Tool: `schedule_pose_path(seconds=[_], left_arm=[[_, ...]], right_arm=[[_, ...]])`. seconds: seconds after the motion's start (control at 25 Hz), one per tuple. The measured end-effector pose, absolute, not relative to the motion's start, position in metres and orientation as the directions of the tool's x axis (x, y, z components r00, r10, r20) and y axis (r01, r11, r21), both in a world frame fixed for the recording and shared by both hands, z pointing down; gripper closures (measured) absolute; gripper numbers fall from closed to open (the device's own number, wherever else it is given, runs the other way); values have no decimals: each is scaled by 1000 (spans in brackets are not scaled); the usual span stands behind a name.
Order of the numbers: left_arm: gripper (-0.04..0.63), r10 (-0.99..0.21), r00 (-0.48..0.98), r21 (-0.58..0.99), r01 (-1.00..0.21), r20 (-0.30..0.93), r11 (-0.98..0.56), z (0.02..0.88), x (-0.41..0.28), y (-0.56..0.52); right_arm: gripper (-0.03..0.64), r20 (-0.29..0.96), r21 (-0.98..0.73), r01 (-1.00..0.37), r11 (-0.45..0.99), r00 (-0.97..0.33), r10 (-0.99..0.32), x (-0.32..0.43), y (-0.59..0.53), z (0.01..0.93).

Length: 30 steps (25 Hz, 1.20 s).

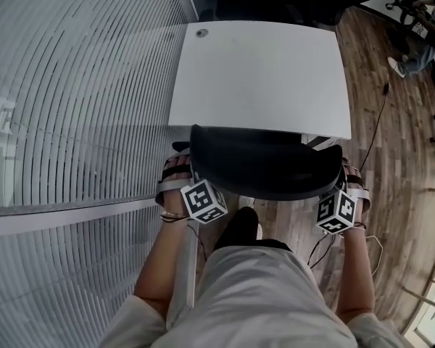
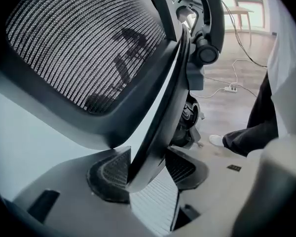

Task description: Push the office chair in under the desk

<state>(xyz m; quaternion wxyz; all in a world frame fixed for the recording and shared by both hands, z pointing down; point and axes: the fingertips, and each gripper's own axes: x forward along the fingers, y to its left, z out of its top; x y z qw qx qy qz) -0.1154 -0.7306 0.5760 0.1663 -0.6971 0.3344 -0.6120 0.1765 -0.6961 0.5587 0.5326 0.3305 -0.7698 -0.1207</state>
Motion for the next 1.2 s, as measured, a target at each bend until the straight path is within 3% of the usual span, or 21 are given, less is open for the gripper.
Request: schedule_pose_path(seconds=[1.2], left_arm=[[373, -650, 62, -620, -247, 757, -745, 576, -103, -784]], right_arm=[[394, 760, 521, -396, 756, -189, -622, 188, -754, 559]])
